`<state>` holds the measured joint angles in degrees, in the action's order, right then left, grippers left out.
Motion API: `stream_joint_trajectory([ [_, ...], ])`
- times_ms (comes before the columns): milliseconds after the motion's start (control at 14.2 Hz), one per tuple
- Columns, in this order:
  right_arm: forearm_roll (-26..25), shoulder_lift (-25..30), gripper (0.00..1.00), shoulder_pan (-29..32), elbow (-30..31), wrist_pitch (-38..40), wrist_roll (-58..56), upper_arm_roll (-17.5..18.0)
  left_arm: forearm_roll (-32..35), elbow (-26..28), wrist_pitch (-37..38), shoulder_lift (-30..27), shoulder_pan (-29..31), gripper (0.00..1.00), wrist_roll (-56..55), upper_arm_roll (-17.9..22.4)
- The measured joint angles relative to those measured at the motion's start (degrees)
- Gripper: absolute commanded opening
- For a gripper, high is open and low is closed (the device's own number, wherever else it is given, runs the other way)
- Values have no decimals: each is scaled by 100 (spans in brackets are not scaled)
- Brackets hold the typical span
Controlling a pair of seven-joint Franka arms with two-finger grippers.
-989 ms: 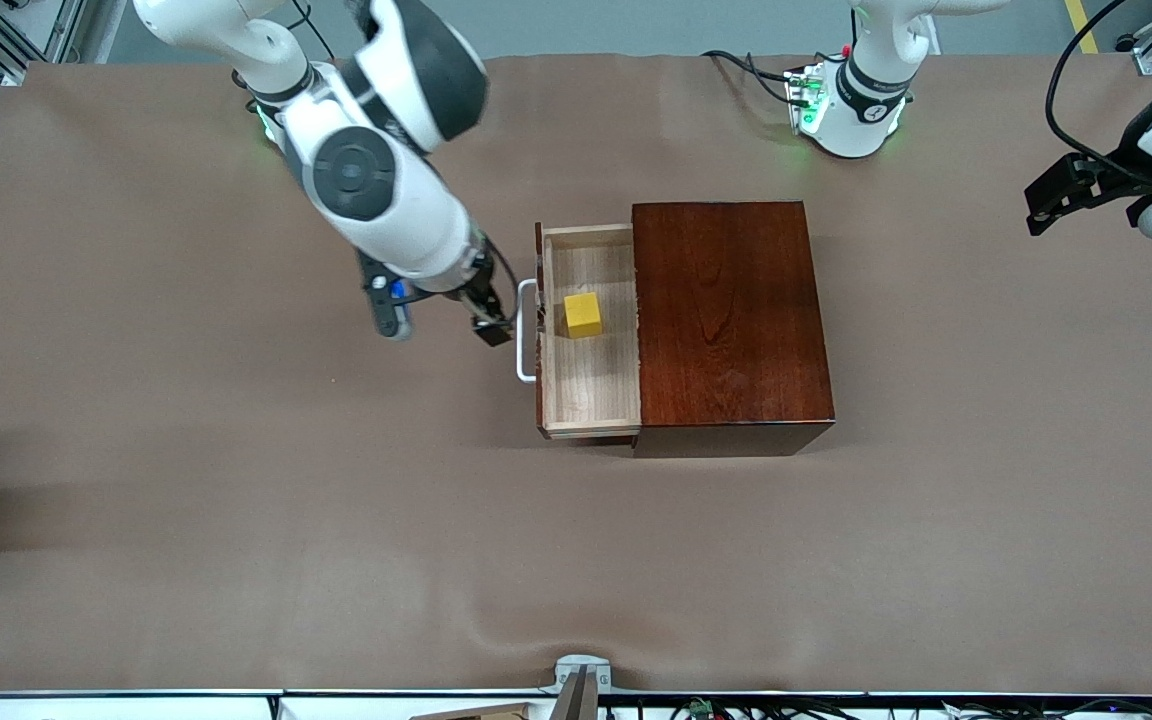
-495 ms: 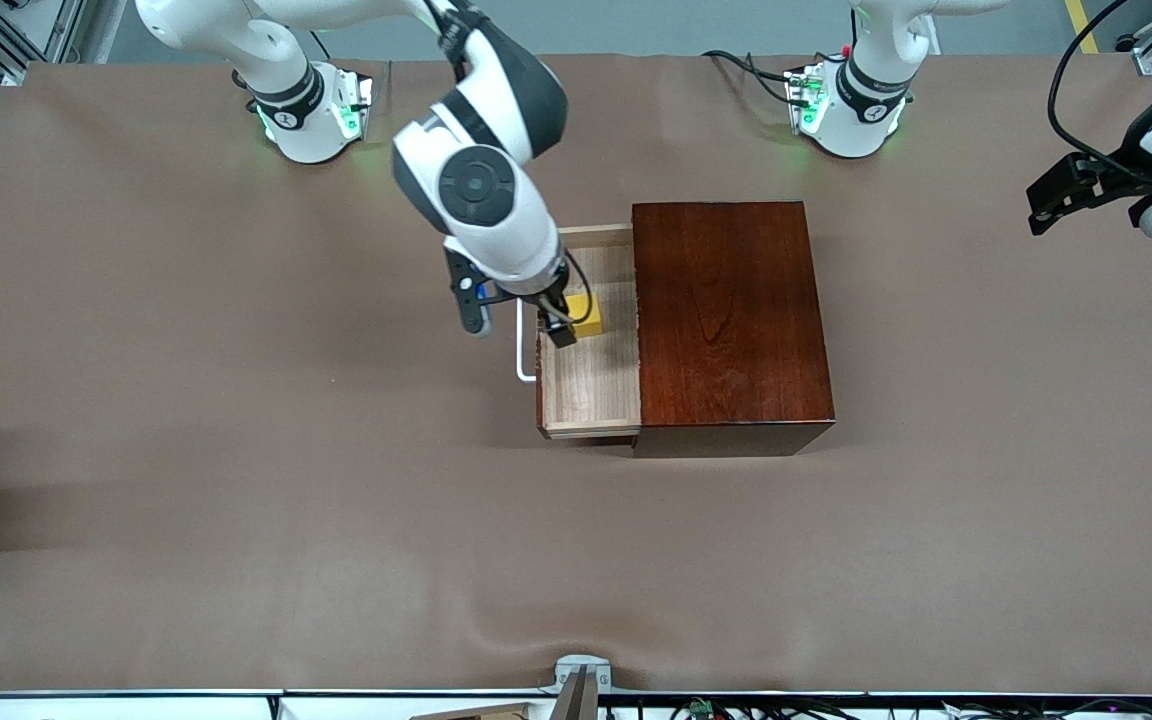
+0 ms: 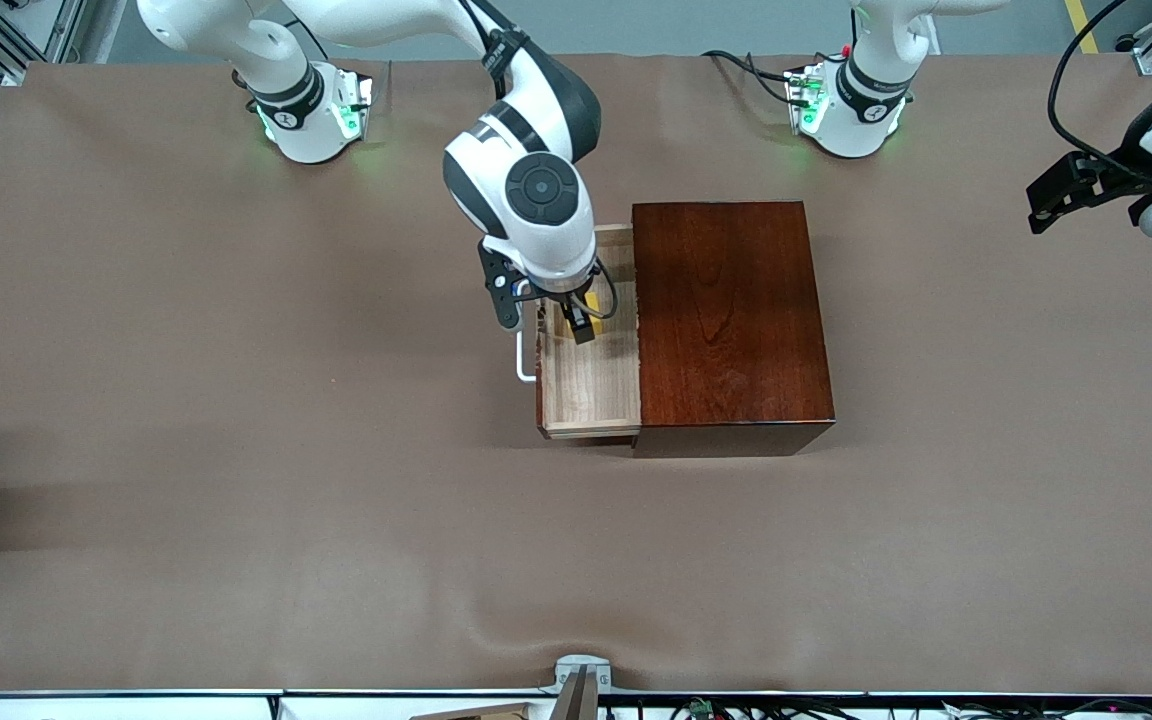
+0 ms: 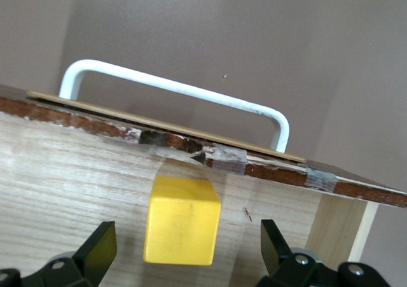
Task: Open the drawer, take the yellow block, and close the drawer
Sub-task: 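Close the right gripper on the yellow cube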
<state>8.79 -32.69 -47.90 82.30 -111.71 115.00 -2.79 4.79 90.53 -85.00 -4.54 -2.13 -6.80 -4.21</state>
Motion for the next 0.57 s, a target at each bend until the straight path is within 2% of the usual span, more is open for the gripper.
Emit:
stream_joint_trajectory([
  [565, -87, -202, 100, -118, 1, -253, 228, -25, 0, 0, 16, 0, 0, 100, 0, -14],
])
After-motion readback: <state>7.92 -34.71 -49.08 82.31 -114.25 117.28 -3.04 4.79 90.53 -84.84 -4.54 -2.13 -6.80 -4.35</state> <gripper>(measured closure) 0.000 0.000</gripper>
